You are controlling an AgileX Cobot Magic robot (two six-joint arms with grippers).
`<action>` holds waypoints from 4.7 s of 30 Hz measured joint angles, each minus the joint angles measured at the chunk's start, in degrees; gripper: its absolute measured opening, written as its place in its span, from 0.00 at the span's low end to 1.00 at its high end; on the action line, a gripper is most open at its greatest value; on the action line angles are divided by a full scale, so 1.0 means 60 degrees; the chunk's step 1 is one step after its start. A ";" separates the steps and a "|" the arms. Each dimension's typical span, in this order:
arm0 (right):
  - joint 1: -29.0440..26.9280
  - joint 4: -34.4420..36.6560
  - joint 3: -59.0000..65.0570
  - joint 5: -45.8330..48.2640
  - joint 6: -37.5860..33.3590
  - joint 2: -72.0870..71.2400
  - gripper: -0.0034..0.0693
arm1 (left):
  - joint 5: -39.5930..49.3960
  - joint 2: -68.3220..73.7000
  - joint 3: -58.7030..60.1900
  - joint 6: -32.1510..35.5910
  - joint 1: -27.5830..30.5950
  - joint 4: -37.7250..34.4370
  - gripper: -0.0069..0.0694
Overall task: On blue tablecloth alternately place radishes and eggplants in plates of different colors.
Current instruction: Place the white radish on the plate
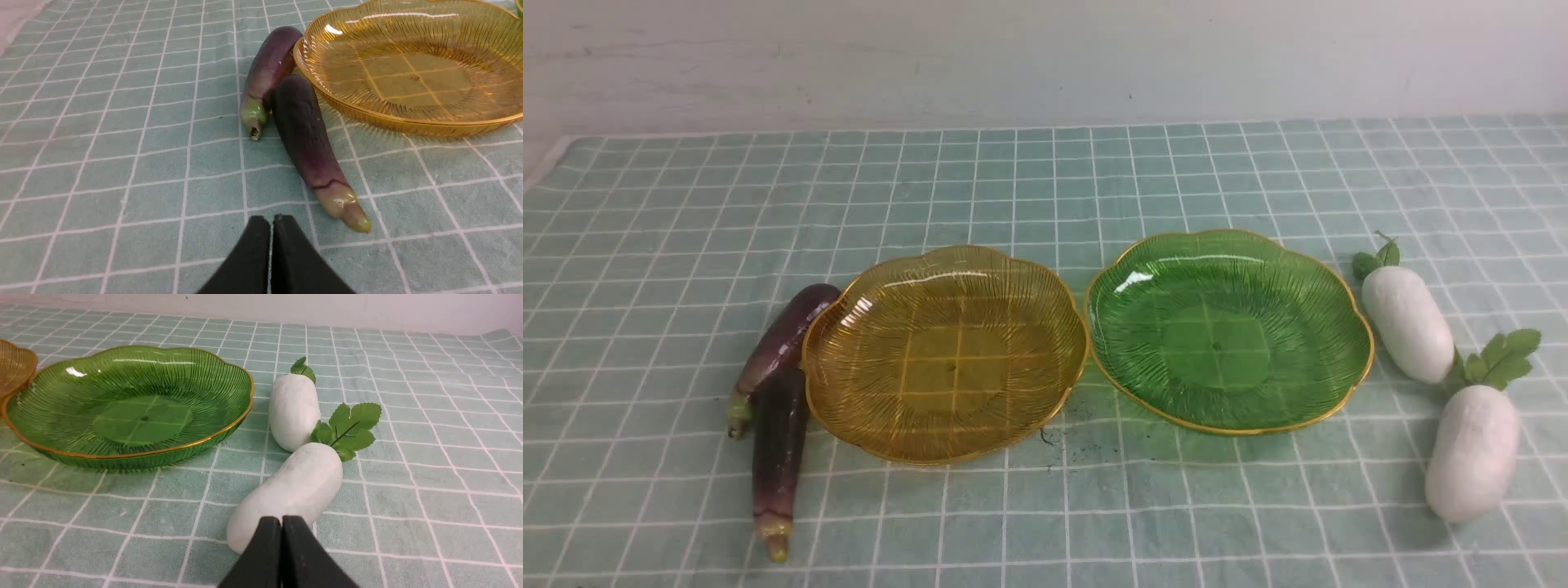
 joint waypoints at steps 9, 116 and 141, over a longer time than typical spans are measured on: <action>0.0000 0.0000 0.0000 0.0000 0.0000 0.0000 0.03 | 0.0000 0.0000 0.0000 0.0000 0.0000 0.0000 0.08; 0.0000 -0.1981 -0.7932 0.3611 0.5185 1.2904 0.18 | 0.4033 1.0268 -0.3932 0.3868 -0.0155 -0.8351 0.08; 0.0000 -0.1911 -0.8495 0.2708 0.4968 1.6460 0.76 | 0.4025 1.0286 -0.3980 0.4565 -0.0155 -0.8351 0.08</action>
